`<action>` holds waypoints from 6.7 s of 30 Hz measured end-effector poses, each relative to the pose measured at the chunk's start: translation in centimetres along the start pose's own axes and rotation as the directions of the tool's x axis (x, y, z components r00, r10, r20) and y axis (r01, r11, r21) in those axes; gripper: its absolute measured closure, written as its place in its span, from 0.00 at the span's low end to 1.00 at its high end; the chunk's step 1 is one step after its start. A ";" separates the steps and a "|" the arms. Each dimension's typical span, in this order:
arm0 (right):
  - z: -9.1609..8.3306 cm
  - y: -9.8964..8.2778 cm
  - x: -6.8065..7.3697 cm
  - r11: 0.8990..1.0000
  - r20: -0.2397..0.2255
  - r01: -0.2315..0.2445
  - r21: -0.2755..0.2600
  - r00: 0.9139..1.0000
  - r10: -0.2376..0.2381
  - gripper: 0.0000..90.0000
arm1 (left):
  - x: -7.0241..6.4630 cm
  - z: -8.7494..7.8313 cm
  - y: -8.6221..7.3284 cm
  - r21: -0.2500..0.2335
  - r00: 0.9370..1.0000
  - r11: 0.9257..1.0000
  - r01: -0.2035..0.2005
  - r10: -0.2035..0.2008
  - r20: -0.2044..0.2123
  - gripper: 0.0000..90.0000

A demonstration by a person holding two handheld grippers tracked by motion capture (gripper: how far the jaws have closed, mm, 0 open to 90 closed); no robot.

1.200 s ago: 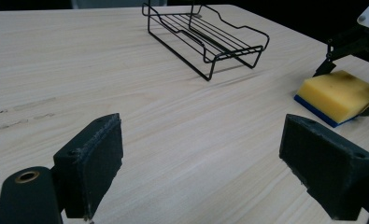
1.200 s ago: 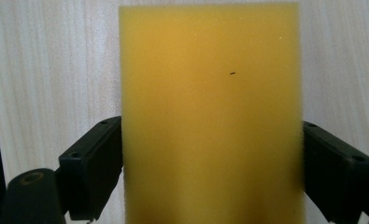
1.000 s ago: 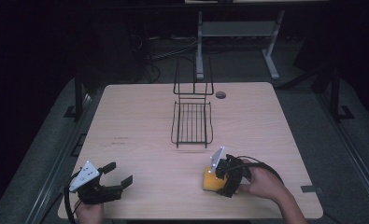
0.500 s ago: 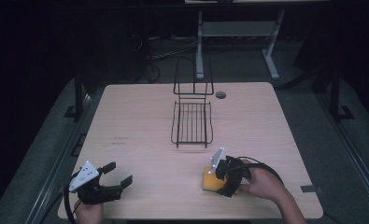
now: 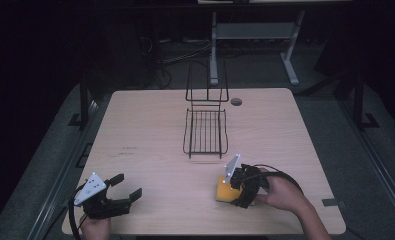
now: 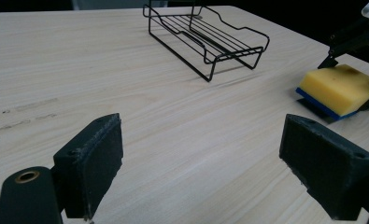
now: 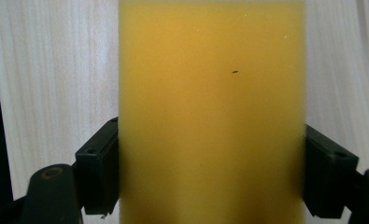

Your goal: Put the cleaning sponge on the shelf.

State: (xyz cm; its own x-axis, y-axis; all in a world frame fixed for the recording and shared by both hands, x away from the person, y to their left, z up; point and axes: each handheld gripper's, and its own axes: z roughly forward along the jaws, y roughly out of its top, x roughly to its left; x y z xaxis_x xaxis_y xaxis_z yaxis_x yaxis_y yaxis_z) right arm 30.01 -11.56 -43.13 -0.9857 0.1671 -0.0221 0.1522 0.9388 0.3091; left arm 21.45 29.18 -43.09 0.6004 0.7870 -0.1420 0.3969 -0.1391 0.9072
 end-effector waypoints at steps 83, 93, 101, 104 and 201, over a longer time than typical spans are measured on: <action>-1.9 8.6 -7.3 0.998 -0.033 0.057 -0.007 0.998 -0.058 0.24 | 0.2 0.0 0.0 -0.007 1.000 1.000 0.004 -0.004 0.006 0.14; -1.7 9.3 -8.4 0.999 -0.034 0.046 -0.028 0.998 -0.047 0.24 | 0.2 -0.1 0.0 -0.010 1.000 1.000 0.011 -0.011 0.006 0.14; -1.3 9.3 -9.4 0.999 -0.041 0.031 -0.010 0.999 -0.031 0.24 | 0.3 -0.1 0.0 -0.008 1.000 1.000 0.010 -0.010 0.004 0.14; -1.3 9.5 -9.6 0.999 -0.036 0.031 -0.009 0.999 -0.031 0.24 | 0.2 -0.1 0.0 -0.009 1.000 1.000 0.009 -0.009 0.006 0.14; 0.3 11.9 -15.9 1.000 -0.003 0.010 0.029 1.000 -0.010 0.21 | 0.5 -0.1 0.0 -0.009 1.000 1.000 0.013 -0.013 0.014 0.14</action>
State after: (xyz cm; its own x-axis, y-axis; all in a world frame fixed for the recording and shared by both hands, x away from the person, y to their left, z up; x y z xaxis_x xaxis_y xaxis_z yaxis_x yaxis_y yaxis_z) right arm 47.50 -2.94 -39.42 -0.9873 0.1571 -0.0225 0.1446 0.9488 0.2807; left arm 21.66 29.59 -43.15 0.6047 0.7803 -0.1594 0.3987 -0.1234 0.9087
